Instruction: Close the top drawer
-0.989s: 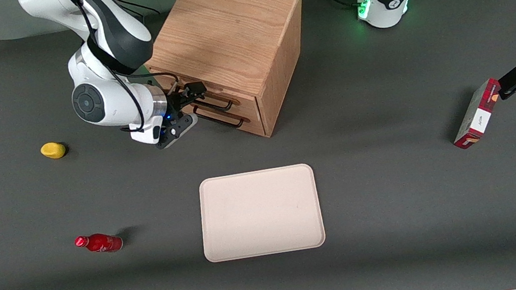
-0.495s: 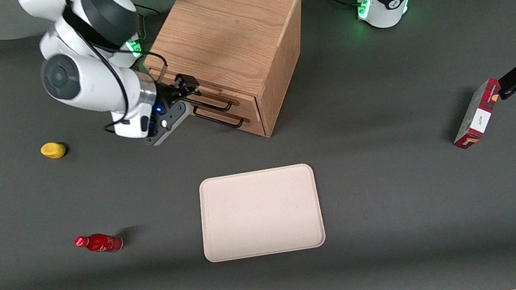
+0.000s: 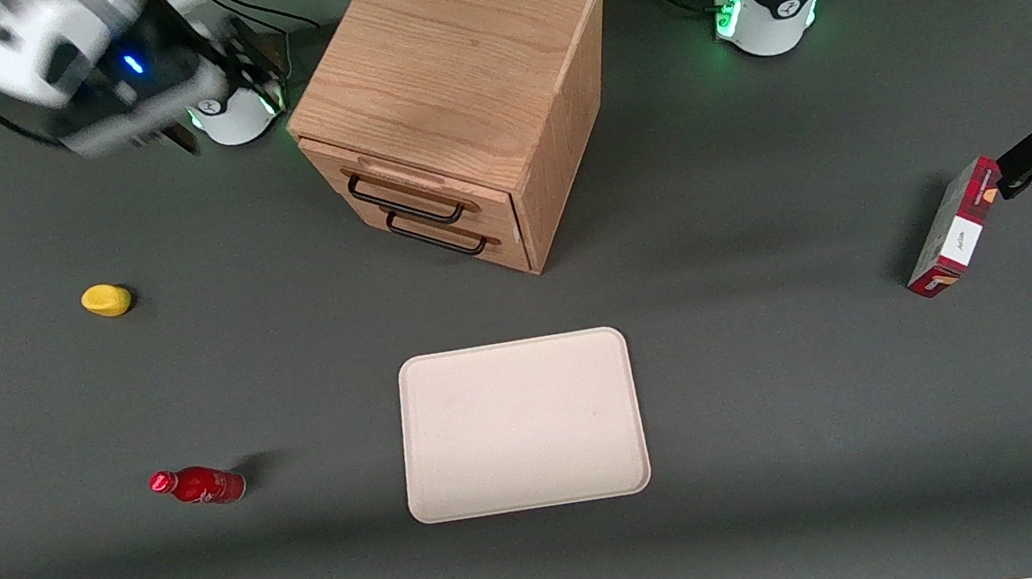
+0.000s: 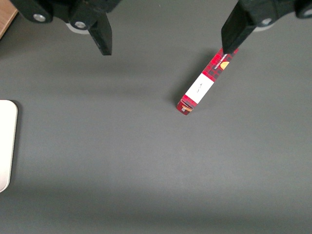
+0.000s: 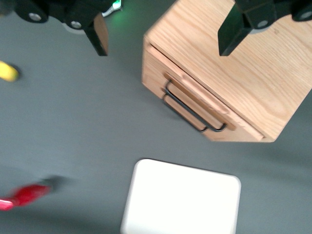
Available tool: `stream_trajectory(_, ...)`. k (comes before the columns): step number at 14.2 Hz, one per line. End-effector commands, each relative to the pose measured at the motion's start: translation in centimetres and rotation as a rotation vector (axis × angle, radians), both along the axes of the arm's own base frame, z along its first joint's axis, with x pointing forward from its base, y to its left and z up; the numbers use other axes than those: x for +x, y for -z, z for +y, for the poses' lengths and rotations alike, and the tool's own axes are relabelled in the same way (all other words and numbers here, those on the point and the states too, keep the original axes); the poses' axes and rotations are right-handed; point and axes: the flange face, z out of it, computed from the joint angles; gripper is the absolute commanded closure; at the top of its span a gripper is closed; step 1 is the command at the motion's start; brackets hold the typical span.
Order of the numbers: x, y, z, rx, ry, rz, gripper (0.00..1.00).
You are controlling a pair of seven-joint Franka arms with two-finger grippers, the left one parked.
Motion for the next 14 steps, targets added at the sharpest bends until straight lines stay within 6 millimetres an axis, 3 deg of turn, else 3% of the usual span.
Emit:
stream_trajectory(1,0.0,-3.1,-9.7,-0.001,0.204,-0.038,0.0)
stream_trajectory(3,0.1,-1.3,-13.8,-0.013,0.274,0.014,0.0)
stream_trajectory(6,0.8,4.1,-17.1,-0.051,0.341,0.025,0.0)
stream_trajectory(8,-0.6,6.6,-18.7,-0.035,0.366,-0.012,0.0)
stream_trajectory(11,-0.7,6.8,-19.3,-0.034,0.374,-0.017,0.0)
stream_trajectory(14,1.1,6.1,-19.4,-0.041,0.375,-0.021,0.0)
